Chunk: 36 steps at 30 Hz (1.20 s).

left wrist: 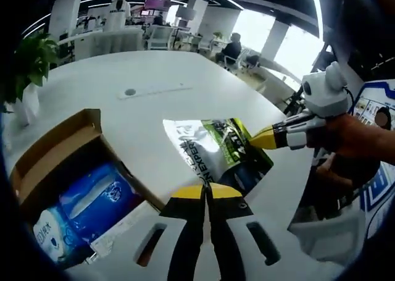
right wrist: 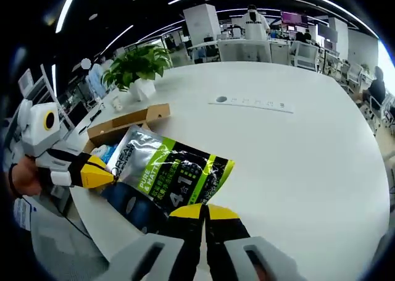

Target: Operate the shoe box by opening the lid, removing the specified soft item, and placing it in the target area until the item is outside and the box remains undamaged.

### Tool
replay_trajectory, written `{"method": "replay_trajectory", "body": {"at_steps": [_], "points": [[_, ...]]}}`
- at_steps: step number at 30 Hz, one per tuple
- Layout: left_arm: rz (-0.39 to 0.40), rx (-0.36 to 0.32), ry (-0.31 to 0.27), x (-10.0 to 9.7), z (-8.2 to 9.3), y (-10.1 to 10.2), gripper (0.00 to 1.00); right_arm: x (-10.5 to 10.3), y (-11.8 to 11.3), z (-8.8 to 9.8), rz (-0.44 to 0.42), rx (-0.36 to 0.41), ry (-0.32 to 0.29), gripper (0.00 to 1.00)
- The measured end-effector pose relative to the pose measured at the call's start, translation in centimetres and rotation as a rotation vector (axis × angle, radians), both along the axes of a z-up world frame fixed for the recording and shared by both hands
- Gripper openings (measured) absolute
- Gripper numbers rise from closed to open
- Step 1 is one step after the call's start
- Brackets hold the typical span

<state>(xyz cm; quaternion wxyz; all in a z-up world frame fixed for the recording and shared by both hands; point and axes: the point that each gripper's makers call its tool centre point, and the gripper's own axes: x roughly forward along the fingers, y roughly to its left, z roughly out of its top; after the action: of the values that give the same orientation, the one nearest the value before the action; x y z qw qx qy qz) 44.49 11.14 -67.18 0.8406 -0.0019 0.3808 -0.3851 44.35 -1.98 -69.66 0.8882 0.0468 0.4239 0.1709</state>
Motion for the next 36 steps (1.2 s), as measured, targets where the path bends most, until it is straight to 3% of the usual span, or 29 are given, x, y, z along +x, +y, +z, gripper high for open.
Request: {"method": "replay_trajectory", "body": {"at_steps": [24, 36], "points": [[0.031, 0.116, 0.038, -0.6, -6.1, -1.2, 0.01, -0.1, -1.2, -4.8, 0.007, 0.004, 0.076, 0.00], [0.086, 0.168, 0.057, 0.3, -8.2, -1.1, 0.00, 0.4, -1.2, -7.1, 0.012, 0.013, 0.111, 0.00]]}}
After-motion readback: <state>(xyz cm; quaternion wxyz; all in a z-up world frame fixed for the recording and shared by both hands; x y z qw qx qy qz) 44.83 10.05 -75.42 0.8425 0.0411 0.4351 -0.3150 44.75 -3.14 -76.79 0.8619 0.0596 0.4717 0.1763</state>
